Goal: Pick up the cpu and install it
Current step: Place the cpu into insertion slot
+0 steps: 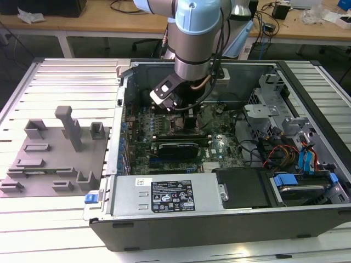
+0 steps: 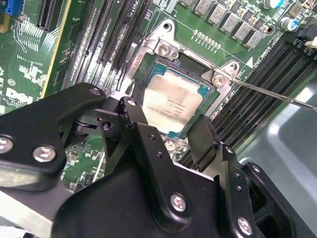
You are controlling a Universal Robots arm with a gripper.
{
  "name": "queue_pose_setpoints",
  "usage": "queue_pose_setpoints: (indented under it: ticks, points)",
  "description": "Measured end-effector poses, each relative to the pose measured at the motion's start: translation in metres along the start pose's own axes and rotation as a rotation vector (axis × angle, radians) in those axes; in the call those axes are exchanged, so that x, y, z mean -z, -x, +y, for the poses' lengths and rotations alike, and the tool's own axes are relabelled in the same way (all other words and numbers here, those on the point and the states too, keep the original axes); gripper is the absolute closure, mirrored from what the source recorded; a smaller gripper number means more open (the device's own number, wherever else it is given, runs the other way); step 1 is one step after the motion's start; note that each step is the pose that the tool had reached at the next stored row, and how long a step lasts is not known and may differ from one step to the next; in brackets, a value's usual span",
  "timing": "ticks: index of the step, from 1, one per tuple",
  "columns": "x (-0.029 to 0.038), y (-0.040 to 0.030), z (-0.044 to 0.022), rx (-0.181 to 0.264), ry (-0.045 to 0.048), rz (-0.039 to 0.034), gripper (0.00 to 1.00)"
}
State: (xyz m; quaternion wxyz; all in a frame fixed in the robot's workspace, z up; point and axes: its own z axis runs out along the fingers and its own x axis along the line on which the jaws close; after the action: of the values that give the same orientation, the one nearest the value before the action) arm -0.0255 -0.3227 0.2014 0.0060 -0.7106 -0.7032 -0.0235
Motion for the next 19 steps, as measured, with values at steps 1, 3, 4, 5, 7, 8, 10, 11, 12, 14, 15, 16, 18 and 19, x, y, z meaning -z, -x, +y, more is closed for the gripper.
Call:
queue_pose_setpoints:
  ticks: [1,3,4,5,7,8,10,11,12,14,15,16,18,19]
  points:
    - [0.0002,0.0000,0.0001,0.000,0.0001,-0.0012,0.38]
    - [0.0005,-0.0001,0.0001,0.000,-0.0001,-0.0043,0.38]
    - [0.0004,-0.0005,0.0000,0.000,-0.0001,-0.0044,0.38]
    - [0.0003,-0.0016,0.0000,0.000,0.0000,-0.0043,0.38]
    - [0.0003,-0.0025,0.0000,0.000,-0.0001,-0.0044,0.38]
    - [0.0003,-0.0026,0.0000,0.000,-0.0001,-0.0044,0.38]
    - [0.0000,-0.0029,0.0000,0.000,0.0001,-0.0066,0.38]
    - [0.0000,-0.0029,0.0000,0.000,-0.0003,-0.0119,0.38]
    - [-0.0002,-0.0029,0.0000,0.000,-0.0005,-0.0157,0.38]
    - [-0.0007,-0.0029,0.0000,0.000,-0.0006,-0.0186,0.38]
    - [-0.0009,-0.0030,0.0000,0.000,-0.0006,-0.0195,0.38]
    - [-0.0012,-0.0030,0.0000,0.000,-0.0004,-0.0203,0.38]
    - [-0.0019,-0.0030,0.0000,0.000,-0.0006,-0.0220,0.38]
    - [-0.0020,-0.0030,0.0000,0.000,-0.0007,-0.0227,0.38]
